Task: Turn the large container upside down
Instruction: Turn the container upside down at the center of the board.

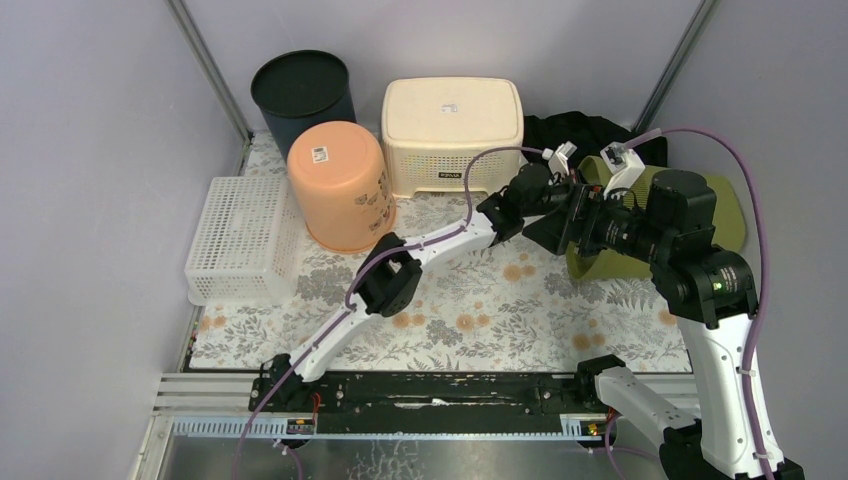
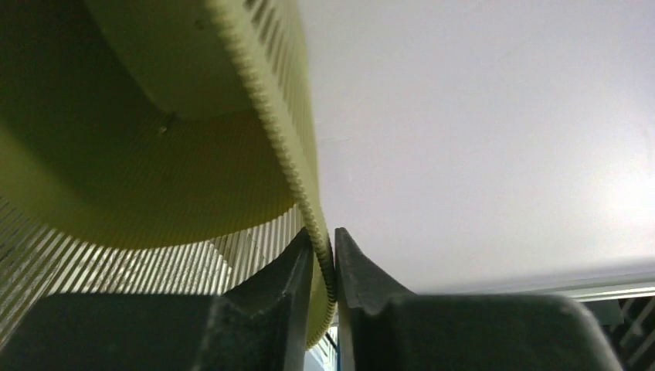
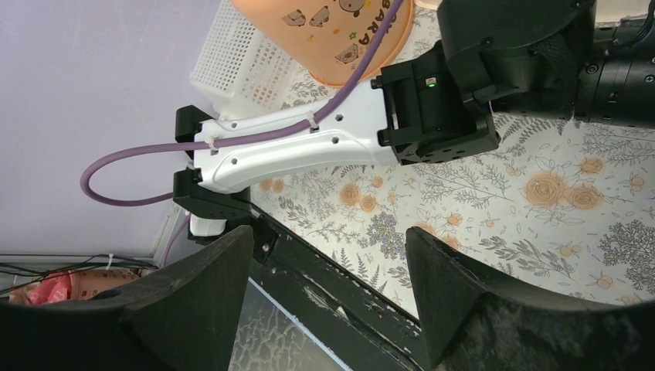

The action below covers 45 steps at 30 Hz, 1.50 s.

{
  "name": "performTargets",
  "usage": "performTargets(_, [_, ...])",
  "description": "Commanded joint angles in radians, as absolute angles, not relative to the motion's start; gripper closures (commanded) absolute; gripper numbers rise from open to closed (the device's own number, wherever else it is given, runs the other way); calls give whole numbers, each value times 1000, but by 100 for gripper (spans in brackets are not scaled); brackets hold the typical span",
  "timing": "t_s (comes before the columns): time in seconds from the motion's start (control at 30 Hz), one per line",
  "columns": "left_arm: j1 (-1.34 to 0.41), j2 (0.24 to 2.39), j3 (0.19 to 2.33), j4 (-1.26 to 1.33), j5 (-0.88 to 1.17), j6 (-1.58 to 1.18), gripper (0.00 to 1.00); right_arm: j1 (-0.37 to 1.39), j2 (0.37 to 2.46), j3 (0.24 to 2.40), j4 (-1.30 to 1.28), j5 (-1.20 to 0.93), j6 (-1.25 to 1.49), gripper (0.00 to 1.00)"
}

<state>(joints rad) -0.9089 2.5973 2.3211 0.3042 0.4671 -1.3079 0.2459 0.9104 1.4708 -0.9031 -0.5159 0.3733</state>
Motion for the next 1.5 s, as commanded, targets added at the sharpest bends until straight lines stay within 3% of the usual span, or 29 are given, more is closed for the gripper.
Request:
performTargets(0.0, [-914,2595,2343,236,406,-1250,84,245,905,1469,-859,-527,376,21])
performTargets(0.1, [-913,2495,2231,207,369,-1209,91,243,905,1480,-868,-523,376,21])
performTargets(0.4, [-884,2173,1761,311,314,-1179,97,244,905,1522,-890,-523,395,21])
performTargets(0.7, [-816,1813,1283,384,320,-1162,97,244,952,1563,-929,-416,350,21])
performTargets(0.87, [-782,1673,1161,313,395,-1115,96,243,1012,1547,-942,-264,296,20])
performTargets(0.93, [-771,1631,1123,279,411,-1091,90,243,1034,1546,-954,-189,271,19])
performTargets(1.03, [-748,1582,1081,253,427,-1063,60,227,1064,1541,-955,-107,246,10])
performTargets(1.1, [-732,1565,1077,247,426,-1058,49,197,1086,1540,-947,-100,235,4])
performTargets(1.47, [-684,1679,1278,180,457,-1051,40,43,1167,1551,-872,-223,267,1])
